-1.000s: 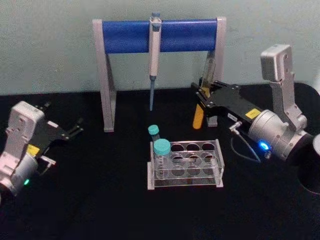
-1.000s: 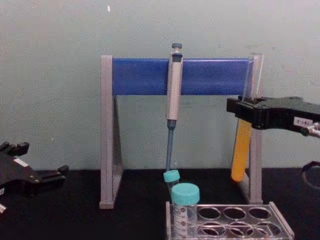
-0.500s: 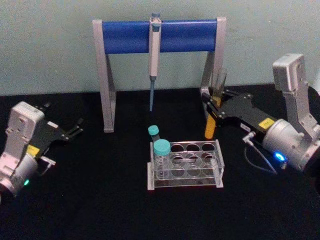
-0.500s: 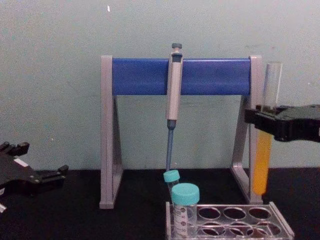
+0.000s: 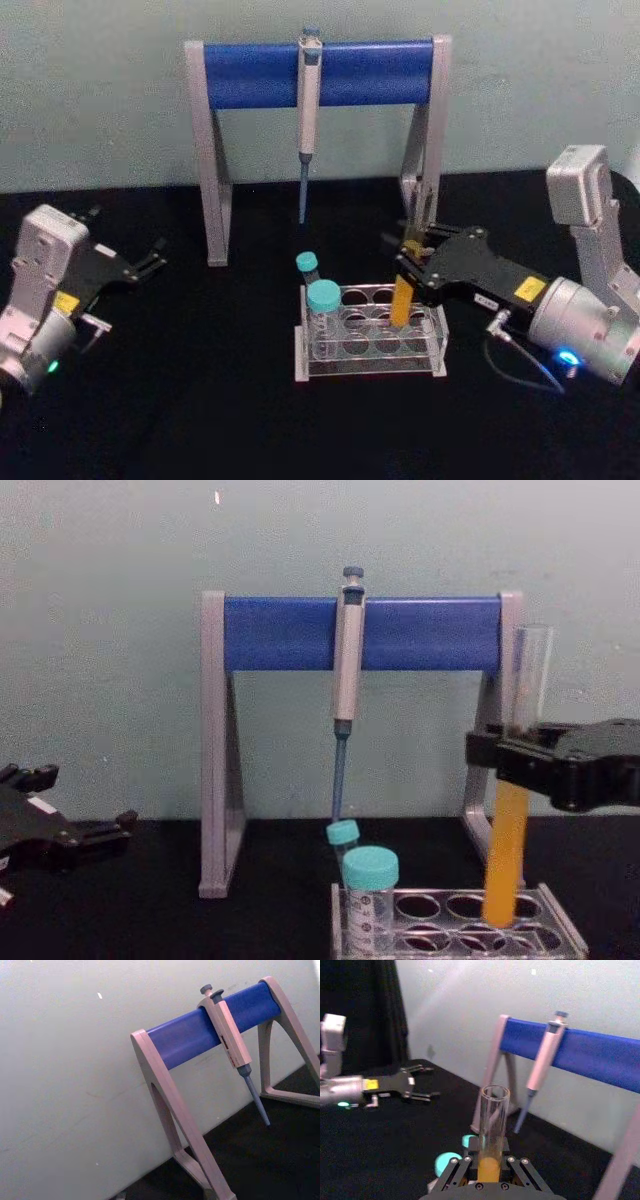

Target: Pick up the test tube from the test tube rack, shake it, then place it back into the test tube rack.

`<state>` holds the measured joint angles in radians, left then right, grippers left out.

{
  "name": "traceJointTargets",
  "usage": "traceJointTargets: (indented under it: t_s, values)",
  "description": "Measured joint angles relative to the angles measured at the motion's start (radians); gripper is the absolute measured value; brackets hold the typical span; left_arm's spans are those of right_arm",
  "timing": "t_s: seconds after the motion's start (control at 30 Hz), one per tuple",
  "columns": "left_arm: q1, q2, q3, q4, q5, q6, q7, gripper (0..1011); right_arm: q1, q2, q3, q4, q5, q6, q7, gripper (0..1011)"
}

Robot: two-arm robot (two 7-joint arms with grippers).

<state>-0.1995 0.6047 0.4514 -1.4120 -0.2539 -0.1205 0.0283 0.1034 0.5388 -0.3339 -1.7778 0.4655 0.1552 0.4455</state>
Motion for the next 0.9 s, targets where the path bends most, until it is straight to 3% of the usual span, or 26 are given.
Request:
traceJointTargets:
  t_s: [0.27,0.43,0.67,0.9]
  values:
    - [0.000,0.000,0.000,0.000,0.000,0.000,0.000,1001,0.076,-0.040,-0.055,0.056,0.015,-0.016,0.015,232]
    - [0.000,0.000,0.000,0.000,0.000,0.000,0.000,1001,0.121,-0.068,-0.071,0.103,0.011,-0.028,-0.003,230]
    - [0.000,0.000,0.000,0.000,0.000,0.000,0.000,1001,0.164,-0.097,-0.070,0.163,-0.031,-0.038,-0.058,232]
    - [0.000,0.000,0.000,0.000,0.000,0.000,0.000,1001,0.166,-0.102,-0.055,0.175,-0.047,-0.035,-0.073,230]
